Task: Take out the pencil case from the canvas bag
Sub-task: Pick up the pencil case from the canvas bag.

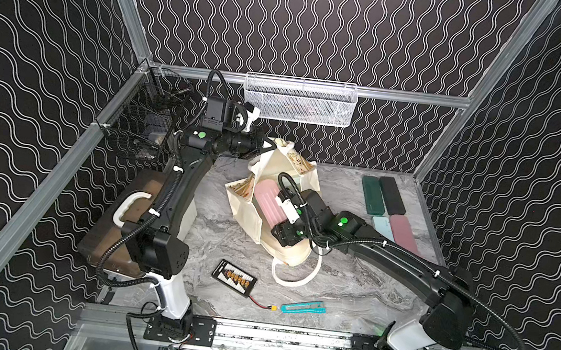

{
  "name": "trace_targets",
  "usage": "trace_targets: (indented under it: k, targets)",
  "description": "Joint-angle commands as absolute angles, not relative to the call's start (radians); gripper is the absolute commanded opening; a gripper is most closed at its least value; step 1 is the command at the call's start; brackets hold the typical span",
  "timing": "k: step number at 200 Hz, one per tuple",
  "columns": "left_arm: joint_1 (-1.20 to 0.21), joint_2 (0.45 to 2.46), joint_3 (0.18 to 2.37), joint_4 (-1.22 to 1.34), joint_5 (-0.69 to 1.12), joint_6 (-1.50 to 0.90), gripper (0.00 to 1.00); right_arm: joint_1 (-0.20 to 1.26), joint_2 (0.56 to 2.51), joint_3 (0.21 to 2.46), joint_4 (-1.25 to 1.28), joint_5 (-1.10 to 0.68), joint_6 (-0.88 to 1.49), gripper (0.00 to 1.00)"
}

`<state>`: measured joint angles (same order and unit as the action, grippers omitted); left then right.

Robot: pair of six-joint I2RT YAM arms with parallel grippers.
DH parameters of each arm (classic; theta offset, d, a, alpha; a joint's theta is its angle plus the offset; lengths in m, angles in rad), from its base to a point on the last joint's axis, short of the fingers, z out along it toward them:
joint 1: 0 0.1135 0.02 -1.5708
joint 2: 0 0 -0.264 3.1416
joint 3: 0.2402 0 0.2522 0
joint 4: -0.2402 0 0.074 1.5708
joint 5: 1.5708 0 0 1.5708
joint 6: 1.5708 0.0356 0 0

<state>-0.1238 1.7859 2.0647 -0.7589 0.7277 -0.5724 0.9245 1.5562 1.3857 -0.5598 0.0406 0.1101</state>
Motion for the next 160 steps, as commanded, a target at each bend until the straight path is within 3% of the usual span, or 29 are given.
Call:
trace_targets:
  k: [1,111,160]
  targets:
    - [-0.124,1.790,2.092,-0.722,0.679,-0.533,0.00,0.925,1.505,1.358,-0.489,0.033,0.088,0.60]
    - [-0.123,1.767,2.141,-0.841,0.333,-0.496,0.00,0.899,1.267,1.240,-0.475,0.117,0.012,0.56]
    - [-0.124,1.744,2.135,-0.857,0.239,-0.509,0.00,0.686,1.228,1.196,-0.542,0.049,0.042,0.56]
